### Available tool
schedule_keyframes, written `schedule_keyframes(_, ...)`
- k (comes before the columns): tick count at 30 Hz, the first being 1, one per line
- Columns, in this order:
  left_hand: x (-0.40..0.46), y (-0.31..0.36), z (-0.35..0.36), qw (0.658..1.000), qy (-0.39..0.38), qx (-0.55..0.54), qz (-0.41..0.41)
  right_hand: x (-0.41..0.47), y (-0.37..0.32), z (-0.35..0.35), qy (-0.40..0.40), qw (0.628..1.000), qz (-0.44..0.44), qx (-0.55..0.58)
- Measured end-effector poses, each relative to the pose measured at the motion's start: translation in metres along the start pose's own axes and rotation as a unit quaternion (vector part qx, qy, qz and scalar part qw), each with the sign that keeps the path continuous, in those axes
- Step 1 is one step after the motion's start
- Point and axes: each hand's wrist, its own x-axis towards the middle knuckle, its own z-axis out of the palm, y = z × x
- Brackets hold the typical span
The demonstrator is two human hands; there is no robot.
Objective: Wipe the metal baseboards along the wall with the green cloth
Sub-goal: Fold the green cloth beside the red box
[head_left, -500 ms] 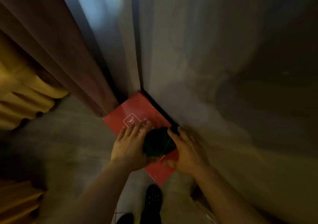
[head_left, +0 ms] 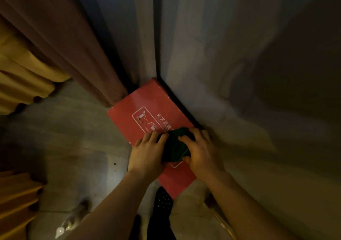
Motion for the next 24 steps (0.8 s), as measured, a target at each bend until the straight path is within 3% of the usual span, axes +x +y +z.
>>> schedule_keyframes(10, -0.016, 0.004, -0.041, 1.000, -0.002, -0.006, 0.006, -0.023, -0.019, -0.024, 0.031, 0.998, 0.028, 0.043)
schedule_keyframes(24, -0.095, 0.021, -0.160, 0.995, 0.073, 0.009, 0.074, -0.104, -0.082, -0.121, 0.131, 0.990, 0.047, 0.038)
